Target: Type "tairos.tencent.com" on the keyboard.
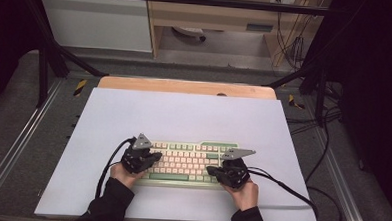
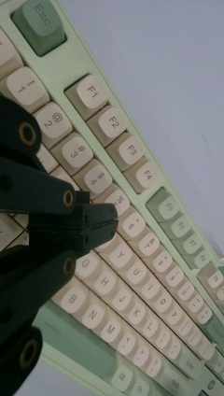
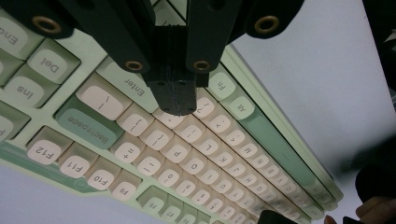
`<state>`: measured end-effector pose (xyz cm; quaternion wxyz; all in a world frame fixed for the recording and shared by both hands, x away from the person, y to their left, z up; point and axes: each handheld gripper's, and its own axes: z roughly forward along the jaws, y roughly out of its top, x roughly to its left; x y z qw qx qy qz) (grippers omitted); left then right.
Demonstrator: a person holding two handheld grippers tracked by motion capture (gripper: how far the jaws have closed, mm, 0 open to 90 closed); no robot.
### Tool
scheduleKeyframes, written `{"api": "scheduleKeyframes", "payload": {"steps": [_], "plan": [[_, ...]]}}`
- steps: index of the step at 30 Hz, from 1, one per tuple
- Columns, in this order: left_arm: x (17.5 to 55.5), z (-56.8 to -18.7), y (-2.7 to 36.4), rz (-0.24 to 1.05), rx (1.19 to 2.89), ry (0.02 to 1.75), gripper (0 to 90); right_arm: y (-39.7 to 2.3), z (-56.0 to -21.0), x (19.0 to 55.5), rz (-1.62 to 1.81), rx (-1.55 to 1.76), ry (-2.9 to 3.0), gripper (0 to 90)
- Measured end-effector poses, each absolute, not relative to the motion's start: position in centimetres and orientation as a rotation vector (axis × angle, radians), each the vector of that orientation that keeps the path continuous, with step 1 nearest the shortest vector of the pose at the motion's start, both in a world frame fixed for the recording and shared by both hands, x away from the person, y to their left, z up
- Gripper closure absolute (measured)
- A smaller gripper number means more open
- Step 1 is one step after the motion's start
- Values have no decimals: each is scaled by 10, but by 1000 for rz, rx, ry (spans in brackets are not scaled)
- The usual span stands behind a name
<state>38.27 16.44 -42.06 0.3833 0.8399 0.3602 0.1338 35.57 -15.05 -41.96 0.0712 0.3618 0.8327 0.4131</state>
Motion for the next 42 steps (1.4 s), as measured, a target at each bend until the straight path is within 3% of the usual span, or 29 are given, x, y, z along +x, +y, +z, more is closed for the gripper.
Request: {"api": "scheduleKeyframes", "payload": {"steps": [42], "plan": [[377,-421,164,330,2138,888,897,-155,-417,354,1242,1084,2496,900]]}}
